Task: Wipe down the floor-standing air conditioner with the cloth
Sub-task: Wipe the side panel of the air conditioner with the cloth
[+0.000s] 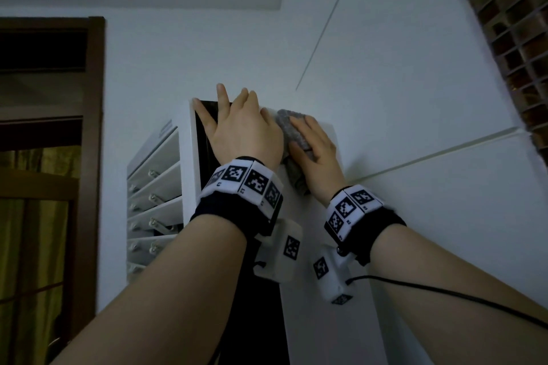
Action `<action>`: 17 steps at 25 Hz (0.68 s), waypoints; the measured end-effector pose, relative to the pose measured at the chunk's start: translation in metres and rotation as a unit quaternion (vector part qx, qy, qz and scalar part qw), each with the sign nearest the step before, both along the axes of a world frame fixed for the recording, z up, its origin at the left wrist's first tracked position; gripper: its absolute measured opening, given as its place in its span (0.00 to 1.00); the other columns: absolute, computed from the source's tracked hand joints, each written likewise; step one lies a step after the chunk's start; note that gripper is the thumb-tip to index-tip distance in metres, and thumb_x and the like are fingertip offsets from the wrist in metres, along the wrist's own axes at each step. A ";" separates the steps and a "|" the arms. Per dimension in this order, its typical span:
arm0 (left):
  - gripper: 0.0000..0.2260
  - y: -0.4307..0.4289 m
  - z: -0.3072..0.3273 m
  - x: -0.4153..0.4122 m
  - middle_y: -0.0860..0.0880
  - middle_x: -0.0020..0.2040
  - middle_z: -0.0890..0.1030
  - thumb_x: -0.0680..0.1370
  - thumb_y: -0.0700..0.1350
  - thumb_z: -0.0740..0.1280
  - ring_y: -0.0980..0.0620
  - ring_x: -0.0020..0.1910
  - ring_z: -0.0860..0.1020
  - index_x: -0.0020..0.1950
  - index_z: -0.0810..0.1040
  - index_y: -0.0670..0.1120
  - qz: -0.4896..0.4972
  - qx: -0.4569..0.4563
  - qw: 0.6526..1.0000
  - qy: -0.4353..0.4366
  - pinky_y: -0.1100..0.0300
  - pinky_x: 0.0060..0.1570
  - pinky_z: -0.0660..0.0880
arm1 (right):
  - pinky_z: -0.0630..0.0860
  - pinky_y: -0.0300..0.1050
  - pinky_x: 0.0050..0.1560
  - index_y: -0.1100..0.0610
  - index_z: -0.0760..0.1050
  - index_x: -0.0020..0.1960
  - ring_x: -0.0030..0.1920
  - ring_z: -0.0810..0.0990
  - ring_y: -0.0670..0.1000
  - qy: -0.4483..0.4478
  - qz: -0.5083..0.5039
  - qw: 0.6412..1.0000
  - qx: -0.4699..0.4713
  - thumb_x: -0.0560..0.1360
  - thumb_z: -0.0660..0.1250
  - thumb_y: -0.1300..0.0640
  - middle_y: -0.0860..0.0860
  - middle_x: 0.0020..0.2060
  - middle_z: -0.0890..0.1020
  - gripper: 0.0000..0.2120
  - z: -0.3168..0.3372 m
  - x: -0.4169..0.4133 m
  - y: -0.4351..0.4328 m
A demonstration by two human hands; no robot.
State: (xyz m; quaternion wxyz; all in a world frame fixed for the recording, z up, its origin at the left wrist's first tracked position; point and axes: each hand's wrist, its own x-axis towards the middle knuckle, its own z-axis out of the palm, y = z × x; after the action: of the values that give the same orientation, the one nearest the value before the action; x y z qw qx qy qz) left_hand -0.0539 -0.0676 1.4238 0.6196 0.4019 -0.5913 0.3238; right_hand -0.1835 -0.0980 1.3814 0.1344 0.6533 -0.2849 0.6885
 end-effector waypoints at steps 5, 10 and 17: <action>0.20 -0.007 0.000 -0.003 0.52 0.74 0.66 0.81 0.47 0.53 0.47 0.77 0.48 0.71 0.68 0.47 0.029 -0.020 0.999 -0.004 0.43 0.70 0.31 | 0.55 0.52 0.74 0.52 0.66 0.71 0.73 0.60 0.53 -0.065 -0.037 0.997 0.019 0.79 0.61 0.54 0.53 0.72 0.64 0.21 0.005 -0.006 -0.006; 0.20 -0.008 -0.002 -0.003 0.51 0.74 0.65 0.80 0.47 0.54 0.45 0.77 0.46 0.71 0.68 0.46 0.065 -0.018 0.997 -0.035 0.43 0.70 0.32 | 0.52 0.40 0.75 0.51 0.67 0.71 0.73 0.58 0.50 -0.026 -0.015 0.999 0.011 0.79 0.61 0.55 0.51 0.73 0.63 0.20 0.002 -0.008 -0.007; 0.21 -0.008 -0.001 -0.005 0.52 0.74 0.65 0.78 0.47 0.56 0.44 0.77 0.45 0.72 0.67 0.48 0.077 -0.010 0.996 -0.046 0.42 0.71 0.34 | 0.57 0.50 0.73 0.54 0.69 0.69 0.71 0.63 0.53 -0.021 -0.013 1.000 -0.006 0.78 0.63 0.57 0.53 0.70 0.67 0.19 0.010 -0.008 -0.008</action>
State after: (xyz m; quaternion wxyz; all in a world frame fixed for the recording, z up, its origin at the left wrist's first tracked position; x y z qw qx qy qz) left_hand -0.0587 -0.0754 1.4230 0.5690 0.4247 -0.5830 0.3949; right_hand -0.1916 -0.1055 1.3913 0.1412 0.6337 -0.2919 0.7023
